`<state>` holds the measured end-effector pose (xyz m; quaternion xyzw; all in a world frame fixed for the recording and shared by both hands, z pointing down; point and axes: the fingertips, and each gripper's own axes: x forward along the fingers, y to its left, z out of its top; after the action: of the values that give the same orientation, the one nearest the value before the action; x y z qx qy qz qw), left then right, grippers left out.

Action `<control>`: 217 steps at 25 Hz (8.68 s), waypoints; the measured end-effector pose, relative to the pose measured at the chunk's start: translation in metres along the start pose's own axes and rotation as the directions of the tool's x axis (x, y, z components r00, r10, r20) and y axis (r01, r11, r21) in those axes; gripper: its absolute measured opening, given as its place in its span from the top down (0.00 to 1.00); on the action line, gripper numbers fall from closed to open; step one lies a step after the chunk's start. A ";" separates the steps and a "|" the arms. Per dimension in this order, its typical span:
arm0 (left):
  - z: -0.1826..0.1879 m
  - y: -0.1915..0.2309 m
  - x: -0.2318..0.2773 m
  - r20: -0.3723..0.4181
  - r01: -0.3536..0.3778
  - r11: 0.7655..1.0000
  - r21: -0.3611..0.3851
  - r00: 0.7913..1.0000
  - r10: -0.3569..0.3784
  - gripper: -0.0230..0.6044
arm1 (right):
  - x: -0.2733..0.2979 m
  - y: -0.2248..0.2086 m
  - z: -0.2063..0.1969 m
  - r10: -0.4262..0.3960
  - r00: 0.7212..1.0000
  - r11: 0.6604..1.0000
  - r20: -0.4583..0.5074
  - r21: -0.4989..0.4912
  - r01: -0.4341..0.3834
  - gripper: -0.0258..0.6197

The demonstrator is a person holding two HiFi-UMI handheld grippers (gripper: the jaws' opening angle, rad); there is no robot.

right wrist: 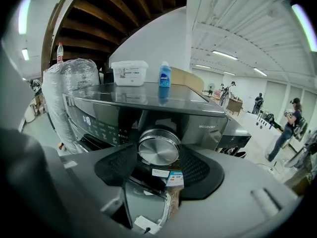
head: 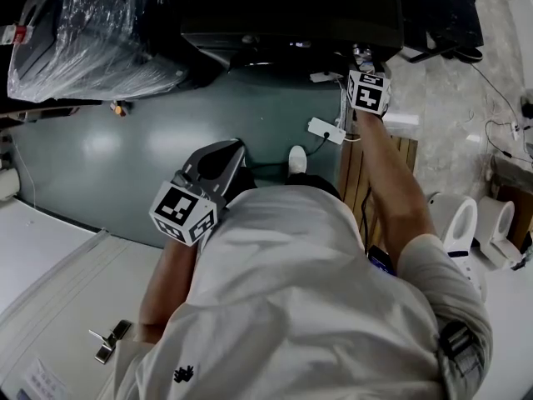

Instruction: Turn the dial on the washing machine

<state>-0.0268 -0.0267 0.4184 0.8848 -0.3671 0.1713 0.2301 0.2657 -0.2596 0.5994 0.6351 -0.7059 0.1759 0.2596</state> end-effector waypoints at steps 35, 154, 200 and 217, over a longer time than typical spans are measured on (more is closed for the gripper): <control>0.005 -0.003 0.012 -0.018 0.040 0.999 0.014 0.999 -0.039 0.87 | 0.001 0.007 -0.005 -0.010 1.000 0.975 0.005 -0.223 0.011 0.56; 0.006 -0.007 0.013 -0.030 0.047 0.998 0.033 0.999 -0.046 0.87 | 0.005 0.012 -0.013 -0.029 0.999 0.922 0.016 -0.385 0.033 0.54; 0.002 -0.007 0.002 -0.029 0.019 1.000 0.024 0.999 -0.018 0.87 | 0.010 0.004 -0.004 -0.047 0.998 0.971 0.033 -0.231 0.054 0.54; 0.002 -0.011 0.005 -0.031 0.015 1.000 0.019 0.999 -0.015 0.87 | -0.002 -0.004 -0.005 0.037 0.998 0.992 0.049 0.120 -0.043 0.54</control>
<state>-0.0148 -0.0238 0.4159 0.8870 -0.3552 0.1867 0.2283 0.2710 -0.2555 0.6017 0.6394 -0.7124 0.2086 0.2005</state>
